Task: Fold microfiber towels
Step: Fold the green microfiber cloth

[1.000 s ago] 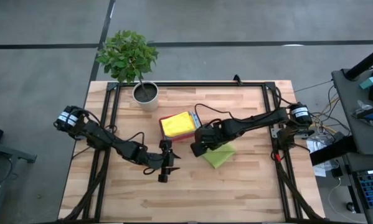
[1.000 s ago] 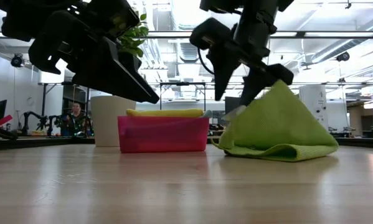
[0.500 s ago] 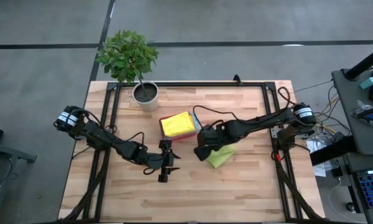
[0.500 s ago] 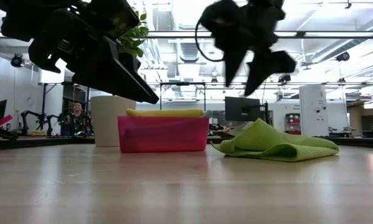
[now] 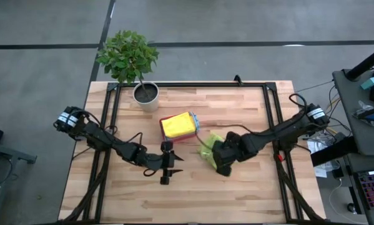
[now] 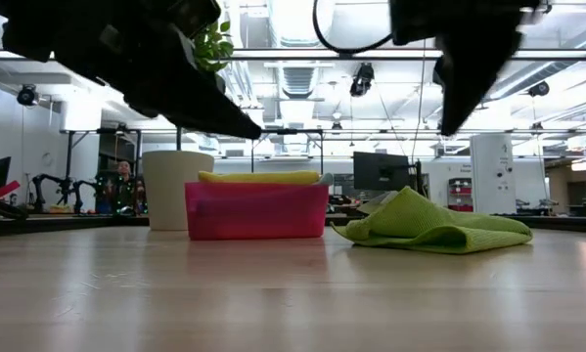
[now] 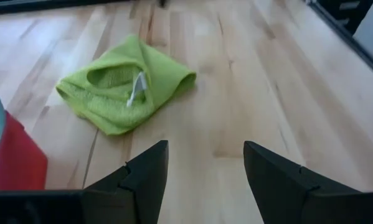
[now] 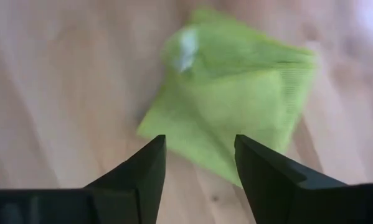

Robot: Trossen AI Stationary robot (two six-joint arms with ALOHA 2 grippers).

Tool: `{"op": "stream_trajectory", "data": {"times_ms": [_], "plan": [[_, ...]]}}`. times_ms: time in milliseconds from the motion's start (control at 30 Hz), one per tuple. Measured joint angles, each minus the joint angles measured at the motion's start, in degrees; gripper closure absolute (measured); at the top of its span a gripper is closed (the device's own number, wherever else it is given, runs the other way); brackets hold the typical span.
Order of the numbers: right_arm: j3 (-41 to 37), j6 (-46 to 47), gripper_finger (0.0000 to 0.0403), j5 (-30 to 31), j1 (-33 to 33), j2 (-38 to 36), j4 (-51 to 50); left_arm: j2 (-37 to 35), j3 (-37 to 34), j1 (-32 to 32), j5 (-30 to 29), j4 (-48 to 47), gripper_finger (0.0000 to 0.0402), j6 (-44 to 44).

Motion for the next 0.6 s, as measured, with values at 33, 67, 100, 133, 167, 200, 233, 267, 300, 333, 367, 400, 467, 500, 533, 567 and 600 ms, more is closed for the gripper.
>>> {"op": "stream_trajectory", "data": {"times_ms": [33,67,100,133,167,200,233,267,300,333,367,400,467,500,533,567,600], "plan": [[-0.90,-3.22,0.0223,-0.97,0.50,-0.24,1.09,0.00,0.00,0.00,0.00,0.48,0.0208,0.01],[-1.89,-5.95,0.0223,-1.21,0.92,-0.60,2.53,0.00,0.02,0.00,0.00,1.08,0.0208,0.01],[-3.00,-7.71,0.0223,-1.28,1.16,-0.91,4.25,0.00,0.04,0.00,0.00,1.85,0.0208,0.01],[-4.25,-9.33,0.0223,-1.24,1.16,-1.36,6.48,0.00,0.19,0.00,0.00,2.56,0.0208,-0.02],[-5.64,-10.62,0.0223,-1.04,1.11,-1.97,9.26,0.00,0.35,0.00,0.00,3.21,0.0208,0.09],[-7.14,-11.63,0.0223,-0.62,1.05,-2.63,12.13,0.00,0.49,0.00,0.00,3.60,0.0208,0.42],[-8.85,-12.80,0.0223,-0.33,1.01,-3.37,14.99,0.00,0.75,0.00,-0.10,3.64,0.0208,0.74],[-10.58,-13.92,0.0223,0.45,1.01,-4.09,17.86,0.00,1.00,0.00,-0.45,3.61,0.0208,0.95],[-12.32,-14.65,0.0223,1.63,1.05,-4.92,20.78,0.00,1.23,0.04,-0.89,3.56,0.0208,1.09],[-13.96,-15.62,0.0223,3.26,1.09,-5.74,23.29,0.00,1.58,0.15,-0.98,3.54,0.0208,1.38],[-15.74,-16.67,0.0223,4.93,1.12,-6.65,25.88,0.00,1.93,0.22,-1.04,3.60,0.0208,2.05],[-17.43,-17.21,0.0223,6.41,1.10,-7.71,28.17,0.00,2.21,0.23,-1.09,3.64,0.0208,2.62],[-20.72,-18.02,0.0223,8.98,1.01,-9.79,32.54,0.00,2.63,0.26,-1.14,3.61,0.0208,4.34],[-22.38,-18.09,0.0223,9.89,0.97,-10.88,34.61,0.00,2.75,0.26,-1.14,3.63,0.0208,5.08],[-24.11,-18.12,0.0223,10.43,0.97,-11.98,36.76,0.00,2.87,0.26,-1.14,3.56,0.0208,5.44],[-25.82,-18.14,0.0223,11.01,1.00,-13.11,39.08,0.00,3.04,0.35,-1.14,3.59,0.0208,5.99],[-27.50,-18.17,0.0223,11.78,1.03,-14.16,41.48,0.00,3.21,0.42,-1.14,3.68,0.0208,6.53]]}}
